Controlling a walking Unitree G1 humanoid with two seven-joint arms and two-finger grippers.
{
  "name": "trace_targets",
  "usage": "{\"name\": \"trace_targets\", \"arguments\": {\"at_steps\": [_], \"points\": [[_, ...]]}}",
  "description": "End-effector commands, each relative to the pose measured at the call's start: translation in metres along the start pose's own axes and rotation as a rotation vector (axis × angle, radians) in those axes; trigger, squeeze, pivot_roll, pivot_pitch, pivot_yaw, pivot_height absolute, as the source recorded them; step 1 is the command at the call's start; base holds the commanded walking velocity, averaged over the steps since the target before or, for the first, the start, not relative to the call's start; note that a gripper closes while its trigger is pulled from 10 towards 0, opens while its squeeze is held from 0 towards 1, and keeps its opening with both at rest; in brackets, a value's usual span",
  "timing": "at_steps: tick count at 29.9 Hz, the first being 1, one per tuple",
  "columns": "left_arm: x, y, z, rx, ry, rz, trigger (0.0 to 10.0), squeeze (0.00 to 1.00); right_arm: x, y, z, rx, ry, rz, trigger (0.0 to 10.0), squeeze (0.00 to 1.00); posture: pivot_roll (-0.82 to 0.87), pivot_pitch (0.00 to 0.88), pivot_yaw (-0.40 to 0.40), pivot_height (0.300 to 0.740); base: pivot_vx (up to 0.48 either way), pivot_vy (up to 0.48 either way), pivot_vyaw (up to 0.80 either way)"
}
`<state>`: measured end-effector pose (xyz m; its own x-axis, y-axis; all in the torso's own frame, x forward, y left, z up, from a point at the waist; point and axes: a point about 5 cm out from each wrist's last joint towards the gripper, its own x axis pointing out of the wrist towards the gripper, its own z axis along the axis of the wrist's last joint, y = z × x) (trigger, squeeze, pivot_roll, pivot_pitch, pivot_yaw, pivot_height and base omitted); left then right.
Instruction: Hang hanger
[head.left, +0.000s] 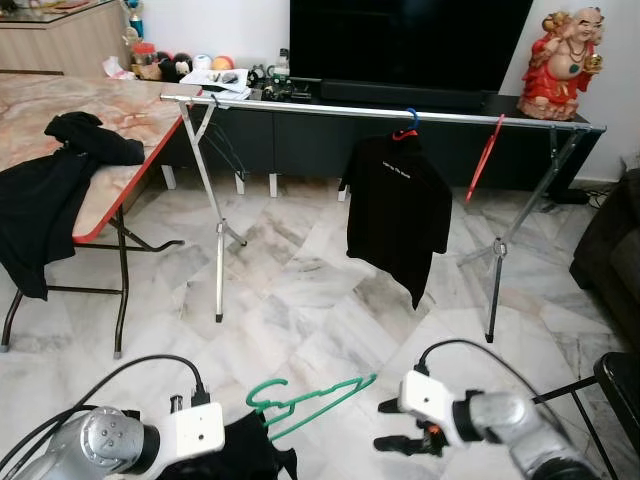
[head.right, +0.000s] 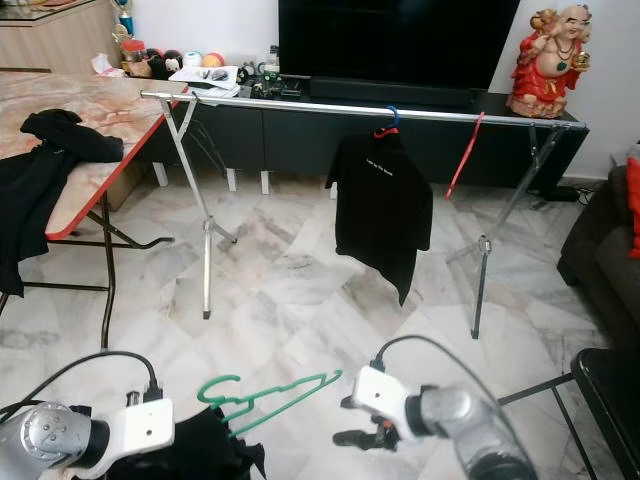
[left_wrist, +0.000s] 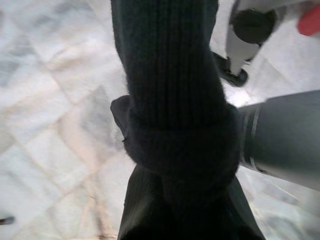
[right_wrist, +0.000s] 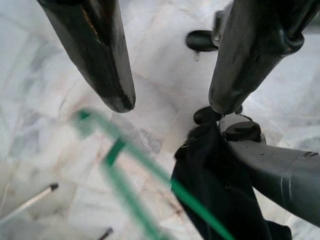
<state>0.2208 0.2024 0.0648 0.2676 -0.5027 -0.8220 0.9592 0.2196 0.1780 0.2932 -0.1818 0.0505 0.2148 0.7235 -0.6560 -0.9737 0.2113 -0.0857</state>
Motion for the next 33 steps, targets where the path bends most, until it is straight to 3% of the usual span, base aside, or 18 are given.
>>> {"name": "trace_targets", "arguments": {"at_steps": [1,7,10,14,22,29,33], "points": [[-0.002,0.003,0.005,0.027,0.011,-0.024,10.0,0.0,-0.007,-0.006,0.01,-0.061,-0.01,0.02,10.0,0.0,0.14,0.056,-0.057,0.74,0.0,0.0,0.0],[0.0,0.001,0.01,0.05,0.021,-0.098,10.0,0.0,-0.013,-0.008,0.024,-0.13,-0.05,0.059,10.0,0.0,0.14,0.05,-0.063,0.74,0.0,0.0,0.0],[0.002,0.003,0.016,0.078,0.025,-0.128,10.0,0.0,-0.002,0.0,0.028,-0.09,-0.107,0.16,10.0,0.0,0.15,0.043,-0.068,0.74,0.0,0.0,0.0],[0.006,0.012,0.021,0.106,0.055,-0.115,10.0,0.0,0.011,0.009,0.031,-0.109,-0.109,0.236,10.0,0.0,0.16,0.039,-0.075,0.74,0.0,0.0,0.0],[0.012,0.018,0.039,0.128,0.021,-0.138,10.0,0.0,0.028,0.003,0.055,-0.189,-0.197,0.141,10.0,0.0,0.16,0.029,-0.08,0.74,0.0,0.0,0.0],[0.015,0.017,0.04,0.131,0.022,-0.151,10.0,0.0,0.021,-0.006,0.057,-0.231,-0.184,0.081,10.0,0.0,0.16,0.014,-0.084,0.74,0.0,0.0,0.0],[0.016,0.016,0.037,0.123,0.03,-0.158,10.0,0.0,0.007,-0.006,0.047,-0.229,-0.129,0.158,10.0,0.0,0.15,0.009,-0.086,0.74,0.0,0.0,0.0]]}}
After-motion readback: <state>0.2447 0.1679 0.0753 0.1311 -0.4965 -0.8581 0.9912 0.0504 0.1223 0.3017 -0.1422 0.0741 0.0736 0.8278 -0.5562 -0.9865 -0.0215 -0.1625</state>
